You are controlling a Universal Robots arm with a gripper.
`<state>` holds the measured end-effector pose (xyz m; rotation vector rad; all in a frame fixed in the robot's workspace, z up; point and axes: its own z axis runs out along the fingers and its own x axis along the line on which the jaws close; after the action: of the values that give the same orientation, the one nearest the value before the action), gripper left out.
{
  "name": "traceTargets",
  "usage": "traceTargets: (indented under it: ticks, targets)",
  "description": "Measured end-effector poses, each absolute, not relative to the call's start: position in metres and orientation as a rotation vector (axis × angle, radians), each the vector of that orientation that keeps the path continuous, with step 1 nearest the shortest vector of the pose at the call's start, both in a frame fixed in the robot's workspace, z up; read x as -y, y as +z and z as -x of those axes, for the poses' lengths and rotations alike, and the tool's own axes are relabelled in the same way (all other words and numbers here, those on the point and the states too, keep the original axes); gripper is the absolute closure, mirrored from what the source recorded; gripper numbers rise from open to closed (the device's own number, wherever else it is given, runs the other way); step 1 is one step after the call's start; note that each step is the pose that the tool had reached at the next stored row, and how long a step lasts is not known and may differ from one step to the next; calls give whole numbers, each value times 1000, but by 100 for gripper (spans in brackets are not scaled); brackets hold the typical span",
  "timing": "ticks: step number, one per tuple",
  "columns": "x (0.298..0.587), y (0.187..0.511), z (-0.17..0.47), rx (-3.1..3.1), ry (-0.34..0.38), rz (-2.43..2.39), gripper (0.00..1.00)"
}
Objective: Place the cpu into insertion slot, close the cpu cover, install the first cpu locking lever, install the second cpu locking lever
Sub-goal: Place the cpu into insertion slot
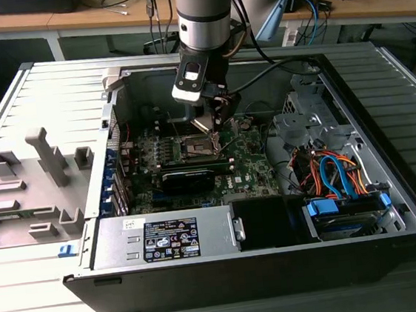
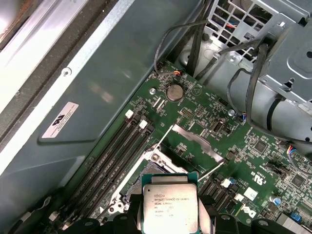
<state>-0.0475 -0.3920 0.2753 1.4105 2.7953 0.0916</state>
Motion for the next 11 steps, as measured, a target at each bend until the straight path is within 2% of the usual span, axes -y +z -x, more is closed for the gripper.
traceTargets:
  ticks: [11]
  targets:
    - [392, 275, 47, -2788, 92, -1425, 45]
